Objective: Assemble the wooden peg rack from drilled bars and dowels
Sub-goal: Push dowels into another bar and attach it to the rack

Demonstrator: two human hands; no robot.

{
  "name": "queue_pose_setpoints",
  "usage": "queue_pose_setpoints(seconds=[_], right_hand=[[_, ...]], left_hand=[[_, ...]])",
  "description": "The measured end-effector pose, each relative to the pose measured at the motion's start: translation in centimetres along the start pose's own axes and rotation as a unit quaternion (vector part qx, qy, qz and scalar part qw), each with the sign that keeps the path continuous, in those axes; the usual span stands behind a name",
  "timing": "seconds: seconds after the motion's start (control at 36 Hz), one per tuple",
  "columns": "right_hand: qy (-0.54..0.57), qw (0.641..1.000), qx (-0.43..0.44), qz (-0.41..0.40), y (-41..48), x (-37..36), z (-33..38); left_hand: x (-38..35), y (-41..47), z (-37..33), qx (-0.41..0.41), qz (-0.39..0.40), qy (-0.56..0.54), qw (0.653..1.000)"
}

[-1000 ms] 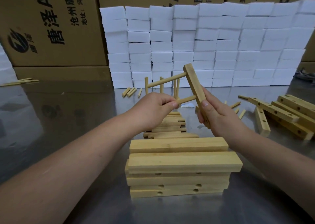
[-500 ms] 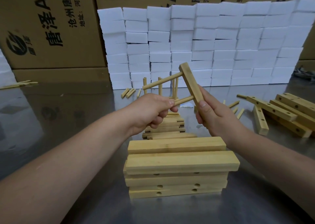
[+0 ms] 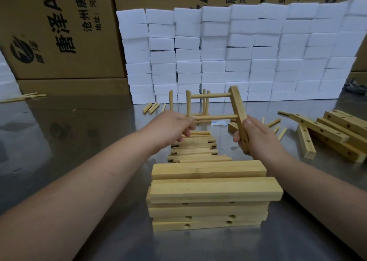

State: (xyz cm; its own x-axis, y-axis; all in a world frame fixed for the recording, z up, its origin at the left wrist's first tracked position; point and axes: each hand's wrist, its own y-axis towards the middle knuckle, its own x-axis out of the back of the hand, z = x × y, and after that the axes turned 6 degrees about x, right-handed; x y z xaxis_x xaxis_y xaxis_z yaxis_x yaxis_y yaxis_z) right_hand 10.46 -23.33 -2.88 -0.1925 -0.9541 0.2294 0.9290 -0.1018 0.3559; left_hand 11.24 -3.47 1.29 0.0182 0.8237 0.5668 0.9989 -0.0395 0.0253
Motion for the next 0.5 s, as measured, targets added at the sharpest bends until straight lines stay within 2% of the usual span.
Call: queue_pose_setpoints(seconds=[0.11, 0.19, 0.33, 0.5], right_hand=[[0.037, 0.996, -0.071, -0.036, 0.3, 0.2, 0.2], [0.076, 0.991, -0.100, -0.042, 0.4, 0.3, 0.3], [0.142, 0.978, -0.148, -0.030, 0.5, 0.2, 0.7], [0.161, 0.976, -0.148, -0.023, 0.4, 0.3, 0.5]], left_hand=[[0.0, 0.1, 0.5, -0.004, 0.008, 0.027, 1.000], [0.1, 0.4, 1.0, -0.021, 0.015, 0.147, 0.989], [0.7, 0.1, 0.7, -0.022, 0.117, 0.215, 0.969], [0.7, -0.6, 0.0, -0.043, 0.204, 0.249, 0.946]])
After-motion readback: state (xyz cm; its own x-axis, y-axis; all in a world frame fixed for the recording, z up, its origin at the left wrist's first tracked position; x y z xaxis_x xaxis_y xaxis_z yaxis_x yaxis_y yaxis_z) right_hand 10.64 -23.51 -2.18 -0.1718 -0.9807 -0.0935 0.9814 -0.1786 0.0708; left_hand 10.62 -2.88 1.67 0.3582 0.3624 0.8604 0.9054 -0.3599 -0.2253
